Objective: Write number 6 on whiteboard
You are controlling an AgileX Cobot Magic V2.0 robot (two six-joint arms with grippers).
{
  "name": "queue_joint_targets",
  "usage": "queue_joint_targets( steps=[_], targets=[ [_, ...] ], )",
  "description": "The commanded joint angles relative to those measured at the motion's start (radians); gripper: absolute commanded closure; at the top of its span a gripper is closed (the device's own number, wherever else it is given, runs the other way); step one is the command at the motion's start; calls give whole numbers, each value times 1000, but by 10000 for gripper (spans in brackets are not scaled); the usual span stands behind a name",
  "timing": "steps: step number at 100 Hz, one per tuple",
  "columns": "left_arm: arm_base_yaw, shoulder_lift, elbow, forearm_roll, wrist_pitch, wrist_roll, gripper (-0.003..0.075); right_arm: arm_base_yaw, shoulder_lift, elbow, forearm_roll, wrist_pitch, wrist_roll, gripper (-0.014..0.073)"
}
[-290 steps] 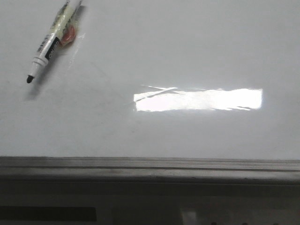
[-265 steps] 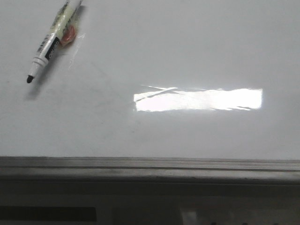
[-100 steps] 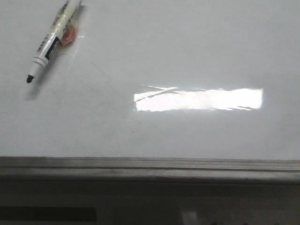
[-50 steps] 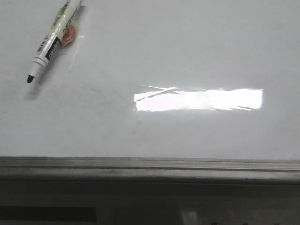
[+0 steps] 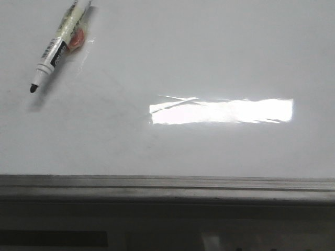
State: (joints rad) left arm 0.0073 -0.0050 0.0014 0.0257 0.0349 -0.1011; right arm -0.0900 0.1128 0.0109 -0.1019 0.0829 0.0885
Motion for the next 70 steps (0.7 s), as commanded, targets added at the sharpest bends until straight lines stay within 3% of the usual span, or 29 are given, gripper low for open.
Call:
queue_joint_targets(
  steps=[1,27,56,70],
  targets=[
    [3,-29,23,-11,-69,-5,741,-3,36,-21,8,-72,-10,657],
    [3,-23,9,-93,-65,-5,741,-3,49,-29,26,-102,-10,657],
    [-33,127,-177,-90,93,9,741,-3,49,-265,45,256,-10,657],
    [-71,232,-286,-59,160,107,741,-3,49,-296,47,298,-10,657]
  ],
)
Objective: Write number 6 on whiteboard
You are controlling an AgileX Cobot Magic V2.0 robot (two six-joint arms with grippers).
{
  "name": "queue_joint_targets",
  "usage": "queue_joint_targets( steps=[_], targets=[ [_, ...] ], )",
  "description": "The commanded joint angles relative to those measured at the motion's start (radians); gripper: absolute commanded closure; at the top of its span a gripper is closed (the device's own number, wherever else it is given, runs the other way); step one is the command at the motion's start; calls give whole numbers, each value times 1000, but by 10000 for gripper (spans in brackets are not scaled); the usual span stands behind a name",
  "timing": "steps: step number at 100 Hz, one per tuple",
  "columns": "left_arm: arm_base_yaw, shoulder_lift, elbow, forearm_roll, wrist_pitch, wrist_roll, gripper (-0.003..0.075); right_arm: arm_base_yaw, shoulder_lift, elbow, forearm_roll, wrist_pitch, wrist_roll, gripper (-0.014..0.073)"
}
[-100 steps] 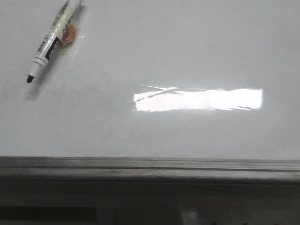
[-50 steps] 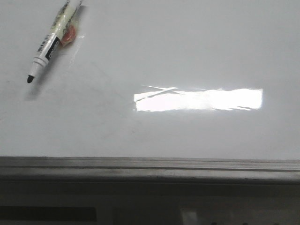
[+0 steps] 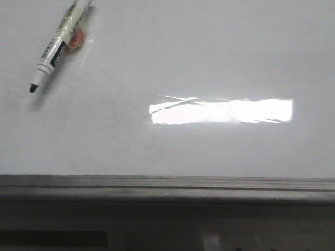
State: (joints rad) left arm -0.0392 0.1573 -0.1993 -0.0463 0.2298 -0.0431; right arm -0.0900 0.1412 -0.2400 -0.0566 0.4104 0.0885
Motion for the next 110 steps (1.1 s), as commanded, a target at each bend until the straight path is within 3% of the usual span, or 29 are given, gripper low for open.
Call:
queue_joint_targets(
  steps=[1,12,17,29,36,57,74,93,110],
  targets=[
    [-25,78,-88,13,-33,49,740,-3,21,-45,4,-29,-10,657],
    [-50,130,-117,13,-33,49,706,-3,21,-45,4,-27,-10,657],
    [-59,148,-119,13,-53,49,631,-3,21,-45,4,-22,-10,657],
    [-71,175,-114,11,-128,43,350,-3,21,-43,4,-20,-10,657],
    [-73,199,-104,-19,-224,43,276,-3,21,-42,4,-18,-10,657],
    [-132,252,-103,-27,-331,43,271,-3,21,-39,4,-11,-10,657],
    [-350,348,-103,-25,-356,43,275,-3,21,-39,4,-11,-10,657],
    [-618,523,-107,-25,-513,43,325,-3,21,-39,4,-11,-10,657],
    [-695,700,-150,-42,-588,43,335,-3,21,-39,4,-9,-10,657]
  ],
)
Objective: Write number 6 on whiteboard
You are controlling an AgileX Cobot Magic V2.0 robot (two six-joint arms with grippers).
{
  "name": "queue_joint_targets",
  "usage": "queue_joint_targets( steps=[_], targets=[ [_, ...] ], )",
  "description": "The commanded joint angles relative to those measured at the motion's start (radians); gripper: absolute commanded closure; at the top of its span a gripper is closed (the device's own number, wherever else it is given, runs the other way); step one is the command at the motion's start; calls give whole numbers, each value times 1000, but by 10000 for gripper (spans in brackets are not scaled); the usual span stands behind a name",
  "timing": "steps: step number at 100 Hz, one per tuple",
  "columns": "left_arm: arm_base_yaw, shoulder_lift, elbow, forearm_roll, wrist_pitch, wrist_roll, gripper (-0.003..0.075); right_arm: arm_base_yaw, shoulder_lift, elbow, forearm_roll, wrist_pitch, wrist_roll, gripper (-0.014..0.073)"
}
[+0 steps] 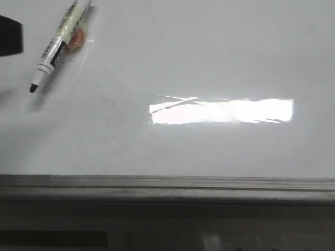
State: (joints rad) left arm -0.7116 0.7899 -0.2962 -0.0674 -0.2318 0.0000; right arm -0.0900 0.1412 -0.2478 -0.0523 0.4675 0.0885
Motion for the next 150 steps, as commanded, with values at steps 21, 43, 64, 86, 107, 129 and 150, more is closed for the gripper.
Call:
queue_joint_targets(
  steps=[21,43,64,86,107,129,150],
  targets=[
    [3,217,-108,-55,-164,0,335,-3,21,-31,0,-59,-10,657],
    [5,282,-111,-95,-162,0,514,-3,21,-31,0,-67,-10,657],
    [5,289,-111,-97,-164,0,741,86,21,-31,1,-79,-10,657],
    [-1,260,-111,41,-149,0,741,365,147,-100,10,-8,-12,657],
    [-52,147,-109,120,0,0,741,654,408,-254,52,-51,-38,655],
    [-193,39,-50,265,-5,0,741,972,643,-353,35,-262,-42,382],
    [-289,-1,29,253,-68,-12,741,1065,771,-446,101,-319,-28,230]
  ],
)
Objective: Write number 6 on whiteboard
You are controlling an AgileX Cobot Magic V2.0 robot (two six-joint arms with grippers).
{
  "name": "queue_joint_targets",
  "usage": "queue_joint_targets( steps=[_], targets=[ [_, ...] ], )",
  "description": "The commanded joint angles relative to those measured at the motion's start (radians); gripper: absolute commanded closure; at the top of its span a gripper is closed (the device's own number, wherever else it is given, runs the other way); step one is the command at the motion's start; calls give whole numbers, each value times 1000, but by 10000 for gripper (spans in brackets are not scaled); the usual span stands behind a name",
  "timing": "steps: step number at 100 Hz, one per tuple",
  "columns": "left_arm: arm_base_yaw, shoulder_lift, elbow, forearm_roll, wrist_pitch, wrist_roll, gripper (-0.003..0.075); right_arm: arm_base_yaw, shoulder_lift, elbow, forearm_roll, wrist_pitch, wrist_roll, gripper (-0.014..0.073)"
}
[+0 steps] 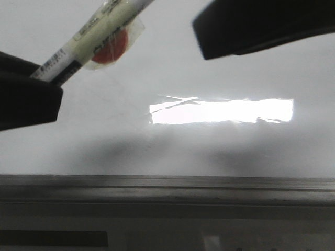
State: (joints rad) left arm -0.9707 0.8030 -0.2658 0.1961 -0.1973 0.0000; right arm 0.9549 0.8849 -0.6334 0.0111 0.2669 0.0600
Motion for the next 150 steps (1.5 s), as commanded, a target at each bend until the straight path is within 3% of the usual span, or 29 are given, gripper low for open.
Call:
queue_joint_targets(
  steps=[1,21,40,66,83,100,107,119,126,150],
  targets=[
    [-32,-14,0,-12,-102,-19,741,21,30,-61,40,-123,0,230],
    [-61,-14,49,-24,-220,-30,741,37,75,-69,115,-196,0,230],
    [-61,-1,49,-24,-231,-32,741,73,113,-70,185,-231,0,239],
    [-61,13,49,-24,-236,-32,741,79,117,-70,187,-278,0,463],
    [-61,13,49,-24,-240,-32,741,79,117,-70,200,-277,2,663],
    [-61,13,49,-32,-240,-32,736,79,117,-70,209,-267,2,664],
    [-61,13,49,-36,-233,-32,673,79,117,-70,200,-267,2,664],
    [-60,6,49,-43,-234,-32,431,71,117,-70,201,-261,2,664],
    [-55,-14,47,-52,-234,-32,344,50,117,-70,241,-243,2,664],
    [44,-182,47,-177,-165,29,332,-38,117,-70,277,-158,2,664]
  ],
)
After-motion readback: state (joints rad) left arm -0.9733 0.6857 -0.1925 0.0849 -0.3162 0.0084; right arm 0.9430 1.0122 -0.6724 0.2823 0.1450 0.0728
